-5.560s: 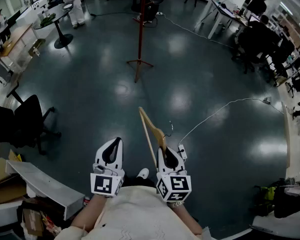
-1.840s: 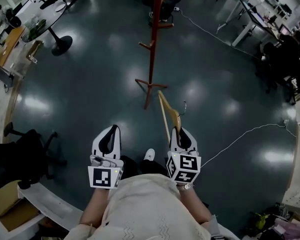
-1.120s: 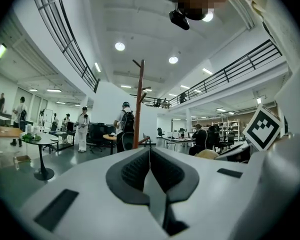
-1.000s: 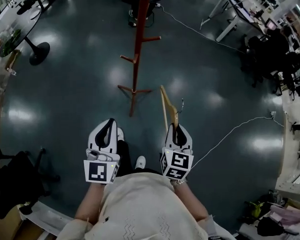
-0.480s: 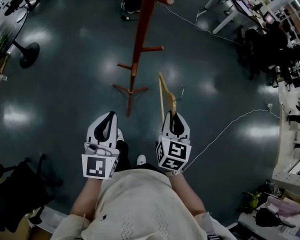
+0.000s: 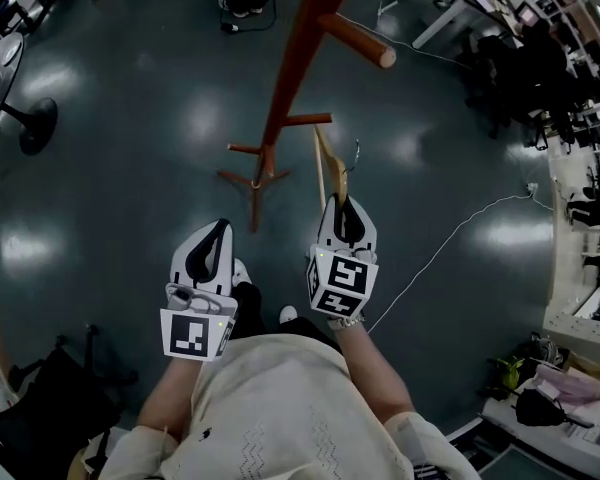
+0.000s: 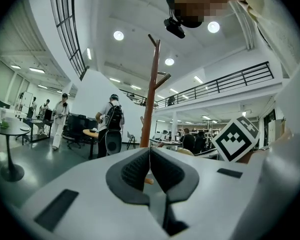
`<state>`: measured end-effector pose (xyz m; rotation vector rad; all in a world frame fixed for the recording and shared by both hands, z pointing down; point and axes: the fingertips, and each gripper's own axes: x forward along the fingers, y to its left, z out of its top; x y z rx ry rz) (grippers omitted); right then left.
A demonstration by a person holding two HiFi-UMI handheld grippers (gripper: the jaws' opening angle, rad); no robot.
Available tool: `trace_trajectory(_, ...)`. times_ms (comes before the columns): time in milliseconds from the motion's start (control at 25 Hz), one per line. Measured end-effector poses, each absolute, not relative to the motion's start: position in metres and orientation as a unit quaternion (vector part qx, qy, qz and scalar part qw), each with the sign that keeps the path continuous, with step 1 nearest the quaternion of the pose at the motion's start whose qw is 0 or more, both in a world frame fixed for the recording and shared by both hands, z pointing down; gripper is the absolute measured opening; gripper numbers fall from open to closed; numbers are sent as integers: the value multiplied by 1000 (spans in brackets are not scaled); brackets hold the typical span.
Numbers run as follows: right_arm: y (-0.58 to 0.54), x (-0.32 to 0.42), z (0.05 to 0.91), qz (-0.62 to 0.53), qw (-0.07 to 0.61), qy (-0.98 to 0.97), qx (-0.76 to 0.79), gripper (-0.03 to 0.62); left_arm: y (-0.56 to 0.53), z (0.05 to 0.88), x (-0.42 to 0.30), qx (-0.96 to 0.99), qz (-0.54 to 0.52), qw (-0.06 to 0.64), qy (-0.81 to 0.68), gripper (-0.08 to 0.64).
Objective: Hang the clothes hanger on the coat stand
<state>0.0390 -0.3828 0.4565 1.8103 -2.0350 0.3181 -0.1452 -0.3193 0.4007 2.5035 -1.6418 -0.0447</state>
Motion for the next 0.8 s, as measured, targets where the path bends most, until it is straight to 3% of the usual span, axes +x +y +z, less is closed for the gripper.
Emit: trace_trajectory(800,-456,-33,524,100,217,-737,632,71,-366,424,-176,857,19,89,-508,14)
